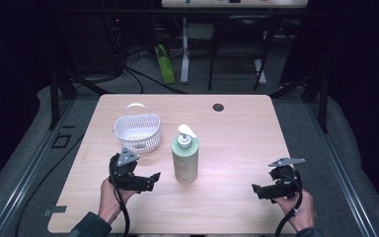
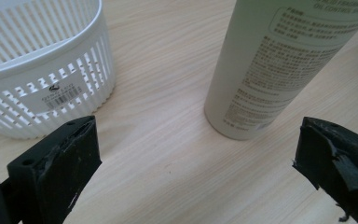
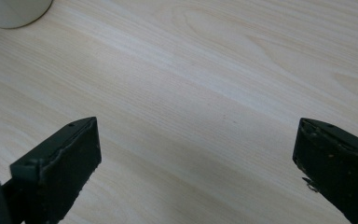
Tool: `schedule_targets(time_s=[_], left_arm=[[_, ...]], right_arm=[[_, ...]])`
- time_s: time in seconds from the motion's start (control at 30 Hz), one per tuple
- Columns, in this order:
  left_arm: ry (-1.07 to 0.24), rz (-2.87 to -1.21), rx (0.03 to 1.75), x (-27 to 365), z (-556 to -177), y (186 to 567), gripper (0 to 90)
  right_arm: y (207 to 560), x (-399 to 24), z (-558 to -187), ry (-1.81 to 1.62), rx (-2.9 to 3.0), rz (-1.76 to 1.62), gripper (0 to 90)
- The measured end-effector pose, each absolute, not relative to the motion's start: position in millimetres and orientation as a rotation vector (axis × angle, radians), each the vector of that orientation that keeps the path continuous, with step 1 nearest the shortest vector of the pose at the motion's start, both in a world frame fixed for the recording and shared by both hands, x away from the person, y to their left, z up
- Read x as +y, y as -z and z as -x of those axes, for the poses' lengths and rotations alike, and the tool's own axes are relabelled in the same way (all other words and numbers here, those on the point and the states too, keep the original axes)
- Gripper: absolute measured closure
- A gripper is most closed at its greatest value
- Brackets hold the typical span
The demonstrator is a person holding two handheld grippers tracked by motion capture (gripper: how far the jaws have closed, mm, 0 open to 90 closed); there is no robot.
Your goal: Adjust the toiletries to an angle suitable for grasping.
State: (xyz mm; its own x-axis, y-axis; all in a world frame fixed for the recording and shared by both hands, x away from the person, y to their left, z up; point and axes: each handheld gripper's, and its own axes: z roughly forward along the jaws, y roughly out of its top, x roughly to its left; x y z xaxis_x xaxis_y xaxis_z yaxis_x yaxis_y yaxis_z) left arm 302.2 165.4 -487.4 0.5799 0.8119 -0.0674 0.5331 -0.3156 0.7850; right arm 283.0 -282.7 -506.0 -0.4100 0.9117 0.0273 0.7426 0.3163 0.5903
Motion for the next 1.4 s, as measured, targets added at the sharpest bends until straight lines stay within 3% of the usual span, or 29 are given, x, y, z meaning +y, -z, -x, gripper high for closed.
schedule_targets(time_s=[1.4], left_arm=[[-0.433, -1.961, 0.866, 88, -331, 473, 0.0]], right_arm=[[508, -280, -279, -0.759, 2.305, -1.468, 0.8]])
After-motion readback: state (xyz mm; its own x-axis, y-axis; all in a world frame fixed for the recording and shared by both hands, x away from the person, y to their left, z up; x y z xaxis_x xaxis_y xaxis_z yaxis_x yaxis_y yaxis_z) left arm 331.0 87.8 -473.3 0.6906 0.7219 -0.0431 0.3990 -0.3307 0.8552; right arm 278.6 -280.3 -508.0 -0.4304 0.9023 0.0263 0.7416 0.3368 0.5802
